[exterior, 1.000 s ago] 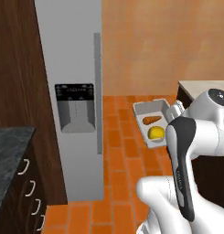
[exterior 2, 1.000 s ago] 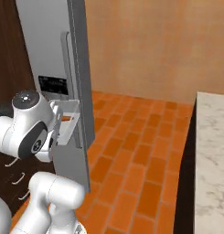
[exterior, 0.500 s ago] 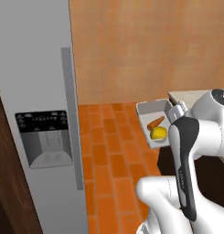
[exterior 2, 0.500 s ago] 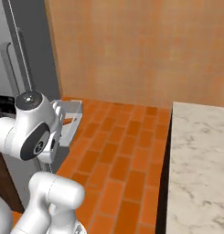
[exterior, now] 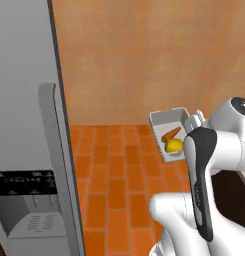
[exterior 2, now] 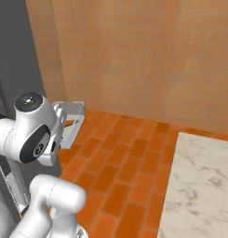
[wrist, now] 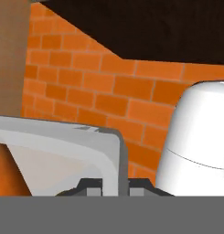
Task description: Take the meat container that has the shrimp and place it on the second highest rack of the freezer. Then take the vegetable container that has the lemon and carrot and place it on the highest rack of the freezer.
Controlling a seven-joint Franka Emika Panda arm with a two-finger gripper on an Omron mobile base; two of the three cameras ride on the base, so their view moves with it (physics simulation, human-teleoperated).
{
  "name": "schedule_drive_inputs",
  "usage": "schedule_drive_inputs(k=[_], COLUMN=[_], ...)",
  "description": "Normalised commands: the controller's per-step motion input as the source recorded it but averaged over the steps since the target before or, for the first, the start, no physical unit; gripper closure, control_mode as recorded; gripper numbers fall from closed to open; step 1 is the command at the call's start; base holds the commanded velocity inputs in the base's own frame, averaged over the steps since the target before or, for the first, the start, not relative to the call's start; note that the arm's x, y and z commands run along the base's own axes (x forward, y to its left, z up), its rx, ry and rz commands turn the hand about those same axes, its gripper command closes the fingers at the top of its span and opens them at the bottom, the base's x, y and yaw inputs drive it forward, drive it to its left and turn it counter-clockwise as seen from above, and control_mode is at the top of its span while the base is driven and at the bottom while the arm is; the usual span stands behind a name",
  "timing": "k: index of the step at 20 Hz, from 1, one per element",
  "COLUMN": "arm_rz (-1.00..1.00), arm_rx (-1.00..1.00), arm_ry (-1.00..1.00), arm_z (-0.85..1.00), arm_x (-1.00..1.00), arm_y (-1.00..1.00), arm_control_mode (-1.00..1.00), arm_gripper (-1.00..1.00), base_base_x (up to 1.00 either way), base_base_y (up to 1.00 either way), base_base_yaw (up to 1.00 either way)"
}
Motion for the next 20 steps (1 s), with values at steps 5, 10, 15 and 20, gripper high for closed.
schedule_drive_inputs(k=[5,10,15,20], arm_rz=[0.0,0.0,0.0,0.0], arm_rx=[0.0,0.0,0.0,0.0], arm_ry=[0.0,0.0,0.0,0.0], arm_z=[0.0,0.0,0.0,0.0], arm_x=[0.0,0.0,0.0,0.0], arm_y=[0.0,0.0,0.0,0.0], arm_control_mode=[1.0,1.0,1.0,1.0], arm_gripper=[1.0,1.0,1.0,1.0], base_base_x=[1.0,1.0,0.99,0.58], base_base_y=[-0.52,-0.44,-0.36,-0.49], base_base_yaw=[0.61,0.71,0.64,0.69])
